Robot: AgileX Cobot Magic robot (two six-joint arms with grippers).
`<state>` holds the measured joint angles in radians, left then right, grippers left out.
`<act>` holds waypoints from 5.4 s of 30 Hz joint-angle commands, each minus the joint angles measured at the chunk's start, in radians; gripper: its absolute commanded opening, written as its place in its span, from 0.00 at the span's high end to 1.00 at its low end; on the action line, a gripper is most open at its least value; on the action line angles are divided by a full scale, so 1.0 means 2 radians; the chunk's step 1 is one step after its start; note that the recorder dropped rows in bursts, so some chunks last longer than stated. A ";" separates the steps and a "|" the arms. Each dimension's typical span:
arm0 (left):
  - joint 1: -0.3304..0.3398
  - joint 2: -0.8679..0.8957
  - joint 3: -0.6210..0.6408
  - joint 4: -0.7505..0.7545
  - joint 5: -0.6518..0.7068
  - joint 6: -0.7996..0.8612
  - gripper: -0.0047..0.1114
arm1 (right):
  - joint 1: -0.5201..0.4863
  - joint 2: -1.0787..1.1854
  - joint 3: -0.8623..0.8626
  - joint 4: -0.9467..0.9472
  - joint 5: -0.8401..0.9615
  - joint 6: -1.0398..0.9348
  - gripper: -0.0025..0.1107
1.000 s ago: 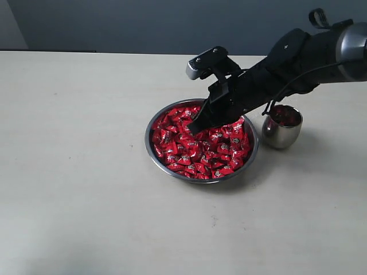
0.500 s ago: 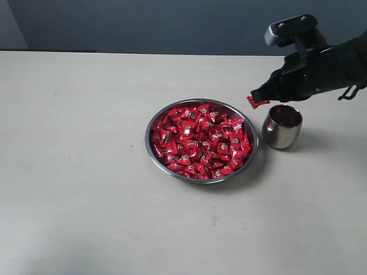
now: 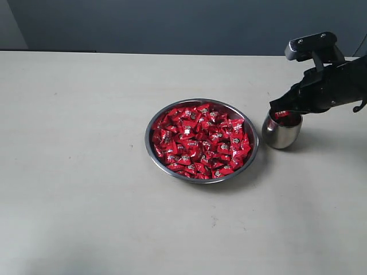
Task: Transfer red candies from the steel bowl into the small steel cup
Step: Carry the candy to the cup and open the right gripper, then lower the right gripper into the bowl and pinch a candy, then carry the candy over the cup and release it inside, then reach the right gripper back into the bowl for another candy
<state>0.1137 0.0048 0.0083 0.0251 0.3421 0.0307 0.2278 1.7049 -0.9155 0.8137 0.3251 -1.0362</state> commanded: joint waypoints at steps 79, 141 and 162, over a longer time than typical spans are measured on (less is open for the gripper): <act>-0.003 -0.002 -0.004 0.001 -0.003 -0.001 0.96 | 0.111 -0.100 0.133 0.029 -0.230 0.034 0.98; -0.003 -0.002 -0.004 0.001 -0.003 -0.001 0.96 | 0.045 -0.043 0.048 0.056 -0.056 0.034 0.60; -0.003 -0.002 -0.004 0.001 -0.003 -0.001 0.96 | 0.160 0.088 -0.084 0.023 -0.017 0.008 0.49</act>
<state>0.1137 0.0048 0.0083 0.0251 0.3421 0.0307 0.5474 1.8415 -1.0486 0.8730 0.2982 -1.0118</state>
